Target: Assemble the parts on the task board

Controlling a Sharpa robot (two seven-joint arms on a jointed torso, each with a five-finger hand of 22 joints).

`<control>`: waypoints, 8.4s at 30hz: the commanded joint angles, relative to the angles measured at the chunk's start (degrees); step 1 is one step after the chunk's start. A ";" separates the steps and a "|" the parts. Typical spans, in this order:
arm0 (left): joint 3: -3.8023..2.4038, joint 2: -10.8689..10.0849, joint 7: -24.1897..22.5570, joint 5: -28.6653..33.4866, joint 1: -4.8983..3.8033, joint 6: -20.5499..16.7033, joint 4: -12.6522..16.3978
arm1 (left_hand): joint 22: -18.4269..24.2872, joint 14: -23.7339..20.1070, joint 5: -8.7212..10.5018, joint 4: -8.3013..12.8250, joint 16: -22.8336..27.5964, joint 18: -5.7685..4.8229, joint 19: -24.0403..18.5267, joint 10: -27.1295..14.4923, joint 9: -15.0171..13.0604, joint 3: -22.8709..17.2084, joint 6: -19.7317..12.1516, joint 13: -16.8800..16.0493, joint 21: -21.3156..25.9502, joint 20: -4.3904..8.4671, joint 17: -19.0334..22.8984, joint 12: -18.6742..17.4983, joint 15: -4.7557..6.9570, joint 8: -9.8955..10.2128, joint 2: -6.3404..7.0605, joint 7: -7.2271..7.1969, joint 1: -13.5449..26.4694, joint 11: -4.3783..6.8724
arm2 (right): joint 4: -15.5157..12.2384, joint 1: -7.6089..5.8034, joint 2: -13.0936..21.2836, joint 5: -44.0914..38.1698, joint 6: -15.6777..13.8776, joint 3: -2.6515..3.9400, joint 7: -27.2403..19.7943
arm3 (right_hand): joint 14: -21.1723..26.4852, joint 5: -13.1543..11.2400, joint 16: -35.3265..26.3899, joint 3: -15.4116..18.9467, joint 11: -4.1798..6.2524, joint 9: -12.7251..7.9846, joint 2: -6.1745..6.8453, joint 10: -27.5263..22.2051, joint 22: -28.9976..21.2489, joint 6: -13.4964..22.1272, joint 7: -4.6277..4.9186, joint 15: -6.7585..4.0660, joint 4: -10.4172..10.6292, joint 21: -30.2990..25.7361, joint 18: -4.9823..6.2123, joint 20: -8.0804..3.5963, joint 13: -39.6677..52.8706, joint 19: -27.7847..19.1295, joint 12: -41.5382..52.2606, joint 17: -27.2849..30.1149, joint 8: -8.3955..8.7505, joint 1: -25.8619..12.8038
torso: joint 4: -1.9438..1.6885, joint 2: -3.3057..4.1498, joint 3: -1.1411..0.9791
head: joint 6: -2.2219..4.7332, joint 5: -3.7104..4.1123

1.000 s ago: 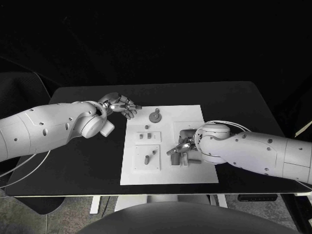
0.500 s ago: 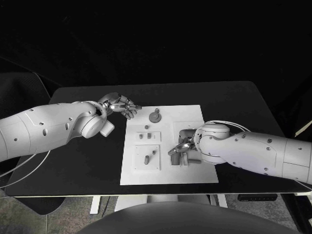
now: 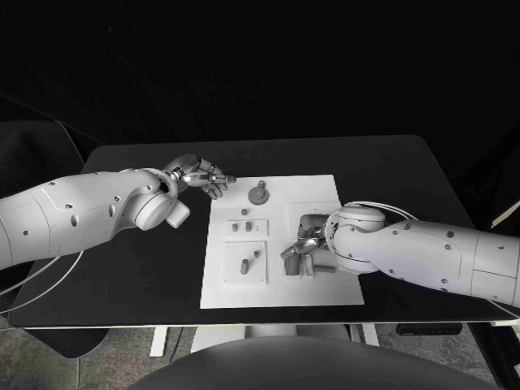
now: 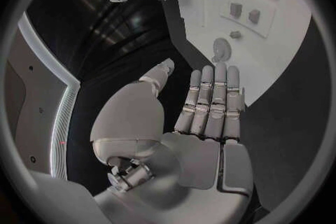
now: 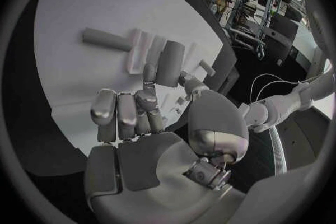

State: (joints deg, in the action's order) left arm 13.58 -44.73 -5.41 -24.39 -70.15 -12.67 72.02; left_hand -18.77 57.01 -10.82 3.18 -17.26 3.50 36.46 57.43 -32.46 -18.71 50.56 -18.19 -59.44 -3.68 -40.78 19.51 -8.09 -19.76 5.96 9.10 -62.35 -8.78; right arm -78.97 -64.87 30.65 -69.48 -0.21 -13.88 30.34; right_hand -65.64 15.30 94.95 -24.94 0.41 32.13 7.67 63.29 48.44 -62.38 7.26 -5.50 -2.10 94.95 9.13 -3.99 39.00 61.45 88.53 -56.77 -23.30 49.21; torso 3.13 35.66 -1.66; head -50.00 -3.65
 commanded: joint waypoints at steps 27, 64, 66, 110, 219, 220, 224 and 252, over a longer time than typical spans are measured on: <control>-0.02 0.07 1.13 -0.23 -0.13 1.39 -0.26 | -0.08 -0.01 0.14 -0.15 0.14 0.79 -0.14 -0.51 0.07 0.25 0.44 0.08 0.22 0.18 0.13 -0.29 -0.02 0.15 0.02 -0.02 0.51 -0.07 | 4.30 -0.56 0.56 15.74 5.13 -0.06 -6.59 | 0.36 0.06 6.26 -8.37 -0.25 -0.34 -8.83 -0.25 0.36 -0.11 0.08 -0.06 -5.75 7.45 5.87 0.20 -0.19 -0.29 -0.57 -0.12 0.35 8.19 | 0.01 0.01 -0.02 | 0.01 -0.19; -0.01 0.31 1.72 -0.55 -0.15 1.98 -0.61 | -0.08 -0.16 0.16 -0.11 0.21 0.75 -0.26 -0.86 0.13 0.39 0.28 0.15 0.29 0.17 0.21 -0.53 -0.04 0.27 0.21 0.01 0.60 -0.13 | 7.01 -2.26 -2.92 11.71 15.70 0.49 -4.92 | 1.36 0.16 5.91 -10.03 -0.55 -0.60 -9.18 -1.29 0.58 0.83 0.33 0.11 -6.16 7.13 5.87 0.36 -0.36 -1.23 -1.10 -0.24 1.13 9.24 | -0.02 0.02 0.08 | 0.00 -0.60; -0.01 0.34 1.72 -0.55 -0.15 1.98 -0.66 | -0.08 -0.16 0.16 -0.11 0.22 0.75 -0.27 -0.88 0.13 0.39 0.27 0.16 0.29 0.17 0.21 -0.54 -0.05 0.28 0.22 0.01 0.60 -0.13 | 7.04 -2.26 -2.88 10.69 15.56 0.49 -4.75 | 1.48 0.09 5.88 -10.02 -0.60 -0.61 -9.01 -1.41 0.61 0.85 0.36 0.13 -6.11 7.11 5.87 0.39 -0.36 -1.33 -1.14 -0.26 1.16 9.17 | 0.01 0.03 0.07 | 0.00 -0.60; -0.01 0.43 1.93 -0.58 -0.15 2.32 -0.73 | -0.08 -0.27 0.15 -0.12 0.26 0.72 -0.35 -1.12 0.16 0.45 0.21 0.20 0.33 0.17 0.27 -0.69 -0.06 0.34 0.22 0.01 0.66 -0.16 | 7.60 -2.25 -3.50 8.79 14.54 0.46 -2.64 | 2.70 -4.53 5.90 -6.71 -1.41 -0.49 -2.27 -2.22 1.54 0.49 0.45 0.77 -1.88 6.97 5.87 1.41 -0.22 -2.29 -0.98 -0.83 1.79 -1.34 | 0.02 0.04 0.00 | 0.00 -0.49; -0.01 0.80 2.35 -0.87 -0.14 2.56 -1.36 | -0.10 -0.45 0.14 -0.19 0.31 0.66 -0.50 -1.36 0.19 0.55 0.19 0.21 0.40 0.17 0.38 -0.87 -0.09 0.41 0.12 0.00 0.80 -0.18 | 3.17 -2.08 0.23 8.11 7.95 0.47 -5.32 | 3.56 -4.81 5.88 0.83 -1.09 0.38 0.34 -3.10 2.12 1.57 0.40 0.43 -2.87 6.86 5.87 0.55 0.35 -3.36 -0.23 -1.81 2.15 -12.72 | 0.04 0.01 -0.03 | 0.00 -0.62; -0.01 0.76 2.35 -0.87 -0.14 2.51 -1.36 | -0.10 -0.45 0.14 -0.19 0.31 0.66 -0.50 -1.36 0.20 0.55 0.19 0.21 0.40 0.17 0.38 -0.87 -0.09 0.41 0.12 0.00 0.80 -0.18 | 3.00 -2.09 0.39 8.20 8.09 0.47 -5.38 | 3.50 -4.81 5.92 0.72 -1.05 0.45 0.06 -3.01 2.15 1.43 0.37 0.40 -3.04 6.90 5.87 0.51 0.36 -3.30 -0.18 -1.84 2.05 -12.46 | 0.03 0.00 -0.03 | 0.00 -0.62; 0.00 0.70 2.39 -0.88 -0.14 2.50 -1.34 | -0.10 -0.46 0.14 -0.19 0.31 0.66 -0.51 -1.36 0.20 0.55 0.19 0.21 0.41 0.17 0.38 -0.87 -0.09 0.41 0.12 0.00 0.80 -0.18 | 2.28 -2.09 0.85 8.82 7.56 0.50 -5.82 | 3.40 -4.79 5.98 0.54 -1.00 0.56 -0.32 -2.89 2.19 1.23 0.33 0.35 -3.32 6.97 5.87 0.45 0.39 -3.21 -0.11 -1.90 1.91 -12.00 | 0.03 0.01 -0.04 | 0.00 -0.64; 0.00 0.79 2.94 -0.95 -0.14 2.67 -1.42 | -0.10 -0.49 0.13 -0.19 0.32 0.65 -0.54 -1.39 0.20 0.55 0.20 0.21 0.42 0.18 0.41 -0.90 -0.09 0.41 0.06 0.00 0.80 -0.18 | 3.99 -2.08 -0.86 8.99 6.86 0.99 -6.84 | 2.82 -4.51 5.96 -2.33 -0.72 1.37 -6.45 -2.31 2.46 0.65 0.20 0.13 -4.55 7.16 5.87 0.11 0.38 -2.56 -0.02 -2.21 1.31 -7.50 | -0.01 -0.02 0.02 | 0.00 -0.58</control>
State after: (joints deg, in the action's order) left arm 13.62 -44.00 -2.39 -25.18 -70.23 -10.69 70.52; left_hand -18.82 57.01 -10.82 3.03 -17.26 3.35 36.25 56.47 -32.35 -18.56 50.56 -18.07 -59.22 -3.48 -40.46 18.84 -8.09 -19.57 6.18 9.10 -62.12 -9.06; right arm -75.07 -66.97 29.64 -60.30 5.79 -12.90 23.88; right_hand -62.74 10.43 94.92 -26.90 -0.30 33.45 1.71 60.52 50.84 -61.36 7.46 -4.90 -6.72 94.95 9.30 -3.49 39.37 58.90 88.34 -58.90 -21.74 41.71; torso 3.10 35.67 -1.63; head -50.00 -4.22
